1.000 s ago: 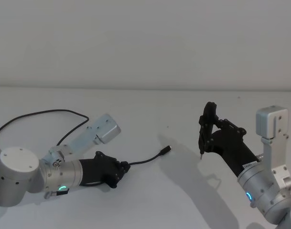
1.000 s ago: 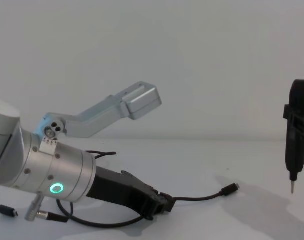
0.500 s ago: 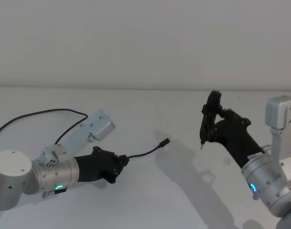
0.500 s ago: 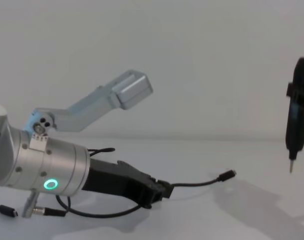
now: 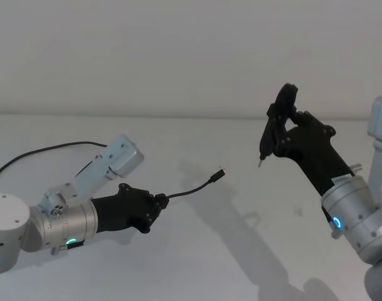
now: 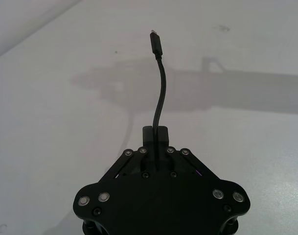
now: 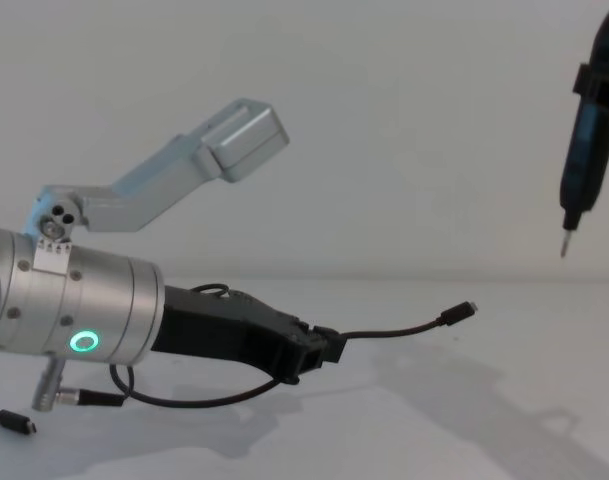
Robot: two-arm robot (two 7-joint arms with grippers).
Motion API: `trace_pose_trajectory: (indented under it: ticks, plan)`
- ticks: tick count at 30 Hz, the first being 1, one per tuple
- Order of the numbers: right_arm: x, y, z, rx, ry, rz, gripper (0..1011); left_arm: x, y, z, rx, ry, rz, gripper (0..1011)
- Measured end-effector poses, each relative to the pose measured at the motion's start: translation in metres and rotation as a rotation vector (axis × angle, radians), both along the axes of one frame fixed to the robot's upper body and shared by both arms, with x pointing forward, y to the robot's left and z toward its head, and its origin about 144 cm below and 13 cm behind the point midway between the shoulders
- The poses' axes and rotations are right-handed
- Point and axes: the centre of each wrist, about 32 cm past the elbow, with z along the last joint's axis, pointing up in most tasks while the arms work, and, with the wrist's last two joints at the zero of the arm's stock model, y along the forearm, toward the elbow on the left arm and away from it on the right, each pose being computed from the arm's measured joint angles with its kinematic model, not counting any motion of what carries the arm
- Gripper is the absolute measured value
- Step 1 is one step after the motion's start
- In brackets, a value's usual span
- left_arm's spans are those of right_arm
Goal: Pick up the data cable with the one hand.
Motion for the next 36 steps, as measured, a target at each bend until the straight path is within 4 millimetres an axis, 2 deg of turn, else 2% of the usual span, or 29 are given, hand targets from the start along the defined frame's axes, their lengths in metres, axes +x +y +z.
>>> trace_pose_trajectory:
  ticks: [13, 36]
  plan:
    - [0.01, 0.009, 0.009, 0.072, 0.033, 0.043, 274, -0.001, 0.002, 0.004, -0.014, -0.014, -0.008, 40]
    - [0.038, 0.022, -0.006, 0.135, 0.135, 0.107, 275, -0.002, 0.004, 0.006, -0.02, -0.02, -0.011, 41]
